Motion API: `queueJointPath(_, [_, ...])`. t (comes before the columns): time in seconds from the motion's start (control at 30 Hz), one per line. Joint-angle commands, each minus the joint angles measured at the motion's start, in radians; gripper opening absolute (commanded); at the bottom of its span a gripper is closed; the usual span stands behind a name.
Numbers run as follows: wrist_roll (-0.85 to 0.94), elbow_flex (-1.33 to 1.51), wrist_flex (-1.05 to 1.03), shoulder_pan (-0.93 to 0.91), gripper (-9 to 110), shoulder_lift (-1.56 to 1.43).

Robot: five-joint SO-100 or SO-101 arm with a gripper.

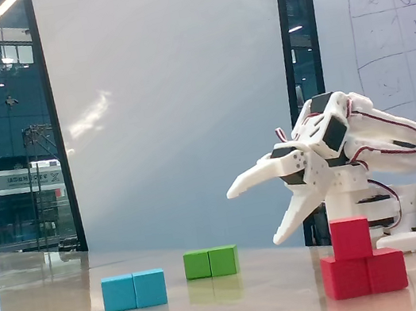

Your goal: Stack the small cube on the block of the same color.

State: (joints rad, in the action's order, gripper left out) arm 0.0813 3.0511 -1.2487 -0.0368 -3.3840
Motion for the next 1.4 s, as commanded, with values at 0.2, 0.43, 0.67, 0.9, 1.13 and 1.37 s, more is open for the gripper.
queueJointPath(0.2, [0.0, -0.006, -0.06, 0.011, 39, -0.071])
queueJointPath(0.43, [-0.002, -0.005, -0.06, 0.011, 34, -0.071])
queueJointPath(0.67, [-0.006, -0.005, -0.06, 0.009, 11, -0.071])
queueJointPath(0.9, [-0.009, -0.003, -0.06, 0.008, 1, -0.071])
queueJointPath(1.13, [0.0, -0.002, -0.06, 0.009, 0, -0.071])
queueJointPath(1.37, [-0.011, -0.006, -0.06, -0.003, 0, -0.067])
